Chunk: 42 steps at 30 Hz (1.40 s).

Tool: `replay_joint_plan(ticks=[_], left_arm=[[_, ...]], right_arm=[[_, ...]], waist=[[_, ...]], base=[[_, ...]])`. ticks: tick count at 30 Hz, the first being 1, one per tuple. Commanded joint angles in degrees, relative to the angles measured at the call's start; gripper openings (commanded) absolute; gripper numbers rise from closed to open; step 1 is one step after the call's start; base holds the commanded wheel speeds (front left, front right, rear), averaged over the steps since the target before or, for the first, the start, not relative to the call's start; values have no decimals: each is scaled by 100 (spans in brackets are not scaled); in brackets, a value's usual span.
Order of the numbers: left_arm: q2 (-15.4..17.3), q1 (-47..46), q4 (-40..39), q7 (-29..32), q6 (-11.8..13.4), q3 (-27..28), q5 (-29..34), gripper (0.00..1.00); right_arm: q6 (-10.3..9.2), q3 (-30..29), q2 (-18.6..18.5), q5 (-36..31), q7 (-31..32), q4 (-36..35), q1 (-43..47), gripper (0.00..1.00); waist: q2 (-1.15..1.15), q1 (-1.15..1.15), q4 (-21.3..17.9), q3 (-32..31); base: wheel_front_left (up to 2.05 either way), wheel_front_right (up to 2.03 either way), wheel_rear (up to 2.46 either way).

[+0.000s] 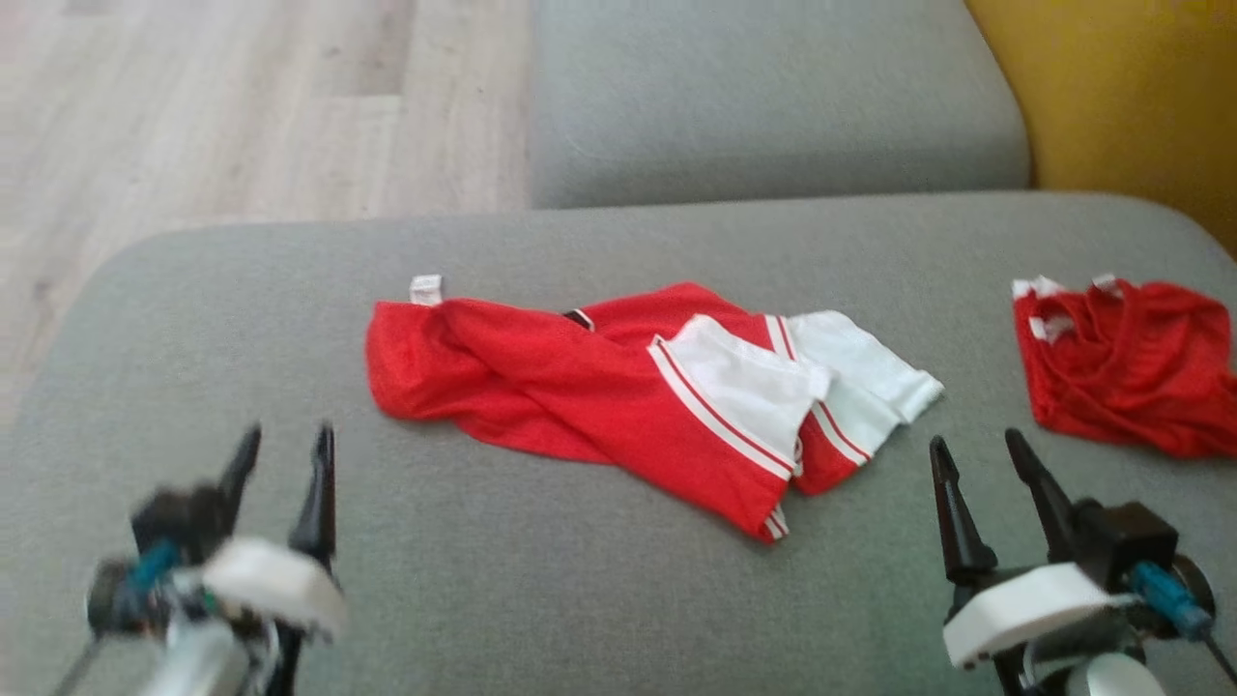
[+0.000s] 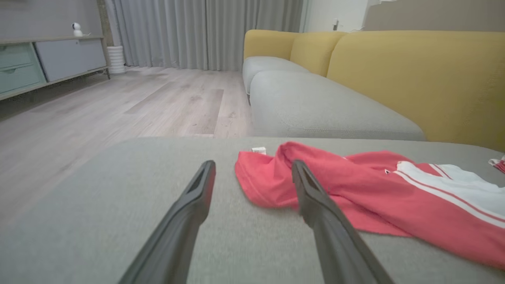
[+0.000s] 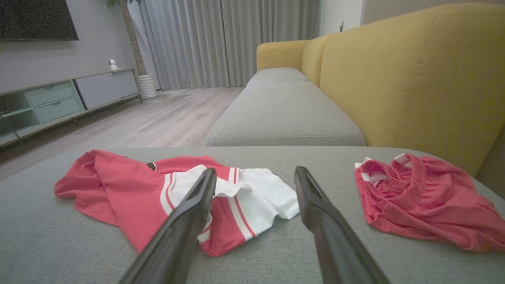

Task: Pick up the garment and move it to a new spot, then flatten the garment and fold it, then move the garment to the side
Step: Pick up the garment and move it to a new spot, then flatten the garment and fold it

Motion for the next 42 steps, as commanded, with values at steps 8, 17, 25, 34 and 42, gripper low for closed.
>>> replay_joint_plan(ticks=[8, 17, 25, 34, 42], left_arm=[[25, 1226, -1339, -173, 790, 294, -21, 100], [-242, 1901, -1834, -214, 1076, 346, 117, 100], [-246, 1839, -1836, -214, 1057, 316, 162, 100], [-233, 1809, -1814, -204, 1059, 285, 160, 100], [-209, 1756, -1840, -195, 1083, 275, 178, 100]], right_arm=[[-4, 55, -27, 219, -147, -57, 192, 100], [-4, 138, -27, 416, -391, 237, 345, 100], [-4, 209, -27, 429, -491, 467, 212, 100], [-4, 201, -27, 412, -563, 582, 117, 100], [-4, 177, -27, 399, -518, 592, -79, 100]], waist=[[0, 2, 239, -146], [0, 2, 350, -197], [0, 2, 363, -204], [0, 2, 389, -177], [0, 2, 516, -58]], base=[[0, 0, 0], [0, 0, 0], [0, 0, 0], [0, 0, 0], [0, 0, 0]])
